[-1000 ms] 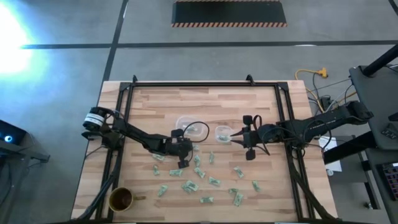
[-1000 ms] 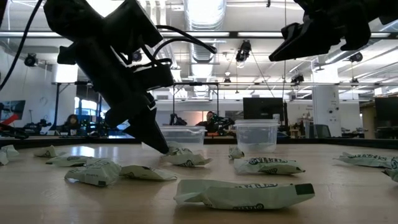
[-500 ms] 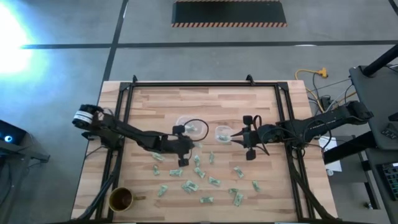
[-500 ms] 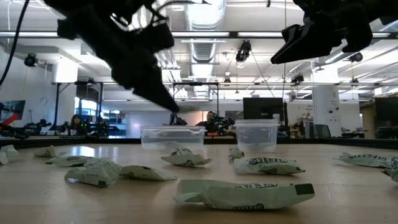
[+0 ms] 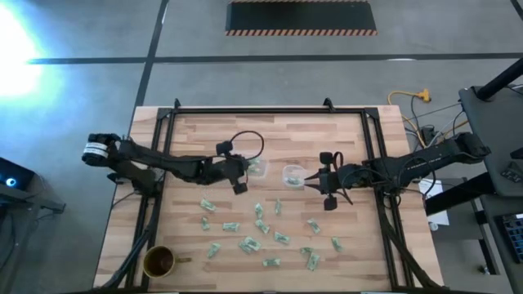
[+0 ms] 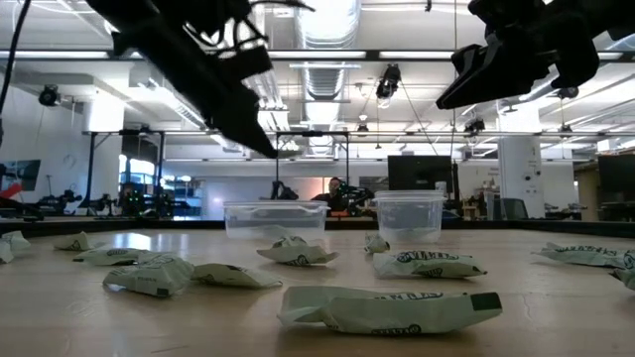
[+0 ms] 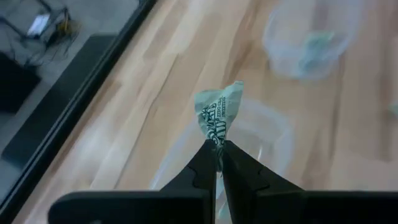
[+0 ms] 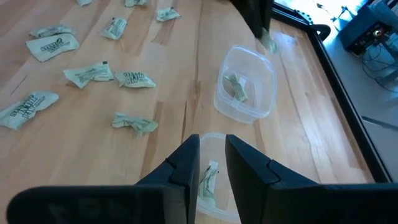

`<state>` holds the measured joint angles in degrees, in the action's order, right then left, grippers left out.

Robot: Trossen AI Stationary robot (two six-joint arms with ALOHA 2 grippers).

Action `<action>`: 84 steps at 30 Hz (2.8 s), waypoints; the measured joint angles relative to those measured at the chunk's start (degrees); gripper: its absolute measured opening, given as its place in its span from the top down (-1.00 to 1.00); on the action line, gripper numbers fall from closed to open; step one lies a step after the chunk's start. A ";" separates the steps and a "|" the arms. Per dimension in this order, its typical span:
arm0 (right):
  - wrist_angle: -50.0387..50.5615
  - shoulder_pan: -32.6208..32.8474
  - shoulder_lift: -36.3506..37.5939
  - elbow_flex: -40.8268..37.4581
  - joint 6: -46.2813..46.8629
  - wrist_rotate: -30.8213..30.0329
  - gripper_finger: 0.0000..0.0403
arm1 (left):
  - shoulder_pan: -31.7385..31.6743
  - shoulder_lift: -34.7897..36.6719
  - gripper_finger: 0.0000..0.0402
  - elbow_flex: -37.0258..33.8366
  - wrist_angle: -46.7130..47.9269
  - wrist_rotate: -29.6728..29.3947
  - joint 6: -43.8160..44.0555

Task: Pick and place items into bin
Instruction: Put the green stevia packet into the left transparent bin, then put the green stevia packet into the right transparent bin

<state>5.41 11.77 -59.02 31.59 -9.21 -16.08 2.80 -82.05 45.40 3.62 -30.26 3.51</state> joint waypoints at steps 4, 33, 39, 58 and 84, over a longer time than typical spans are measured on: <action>-0.02 0.00 0.00 0.00 -0.24 0.00 0.66 | -1.81 -2.27 0.99 -0.08 0.36 1.53 -0.04; 0.35 -0.04 0.00 0.00 0.46 2.51 0.66 | -6.55 -3.03 0.43 -0.49 2.05 4.13 -0.96; -2.25 0.63 -1.48 -0.59 0.91 20.52 0.66 | -4.07 -2.57 0.29 -0.34 1.93 9.16 0.88; -19.59 2.60 -29.98 5.83 -8.30 20.60 0.58 | 11.84 9.78 0.31 0.34 2.42 2.19 -2.42; -13.00 2.07 -40.37 14.99 -9.86 12.87 0.21 | 14.59 10.85 0.31 -0.56 1.04 -1.60 -2.38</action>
<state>-7.60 13.84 -99.39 46.59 -19.07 -3.21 17.39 -71.20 44.84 4.67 -31.86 1.13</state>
